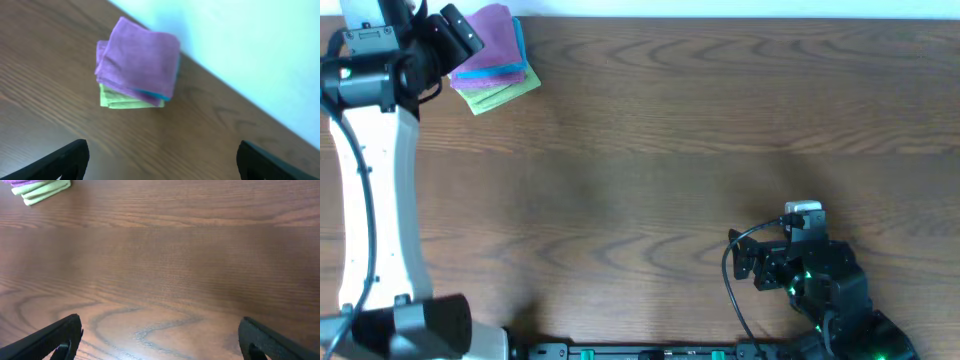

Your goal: Fold the cloth

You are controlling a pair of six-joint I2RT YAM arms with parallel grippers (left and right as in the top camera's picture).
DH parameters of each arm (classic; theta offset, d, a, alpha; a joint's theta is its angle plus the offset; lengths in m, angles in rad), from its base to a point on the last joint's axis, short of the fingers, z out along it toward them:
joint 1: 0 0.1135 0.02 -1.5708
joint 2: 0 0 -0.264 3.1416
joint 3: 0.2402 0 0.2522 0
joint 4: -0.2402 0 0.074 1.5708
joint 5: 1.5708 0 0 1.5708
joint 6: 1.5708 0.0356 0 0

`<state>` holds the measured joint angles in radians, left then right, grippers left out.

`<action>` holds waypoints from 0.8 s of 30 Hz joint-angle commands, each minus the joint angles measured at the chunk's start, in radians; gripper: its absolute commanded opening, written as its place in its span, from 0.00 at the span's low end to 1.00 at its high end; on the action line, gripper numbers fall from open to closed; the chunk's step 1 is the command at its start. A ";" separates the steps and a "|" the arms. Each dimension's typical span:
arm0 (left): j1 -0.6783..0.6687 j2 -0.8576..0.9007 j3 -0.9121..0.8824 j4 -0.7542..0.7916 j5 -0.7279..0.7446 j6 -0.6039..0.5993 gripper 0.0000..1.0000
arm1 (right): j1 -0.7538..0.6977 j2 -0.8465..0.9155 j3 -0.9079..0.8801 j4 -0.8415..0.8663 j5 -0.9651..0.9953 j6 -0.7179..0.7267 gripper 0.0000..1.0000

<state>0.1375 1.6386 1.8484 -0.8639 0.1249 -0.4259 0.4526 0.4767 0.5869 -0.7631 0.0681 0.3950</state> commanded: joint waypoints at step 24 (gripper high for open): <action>-0.191 -0.053 0.019 -0.315 0.028 0.094 0.95 | -0.009 -0.005 -0.006 -0.001 0.010 0.016 0.99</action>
<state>-0.0269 1.6024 1.8511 -1.1618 0.1963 -0.3622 0.4526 0.4767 0.5869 -0.7631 0.0681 0.3950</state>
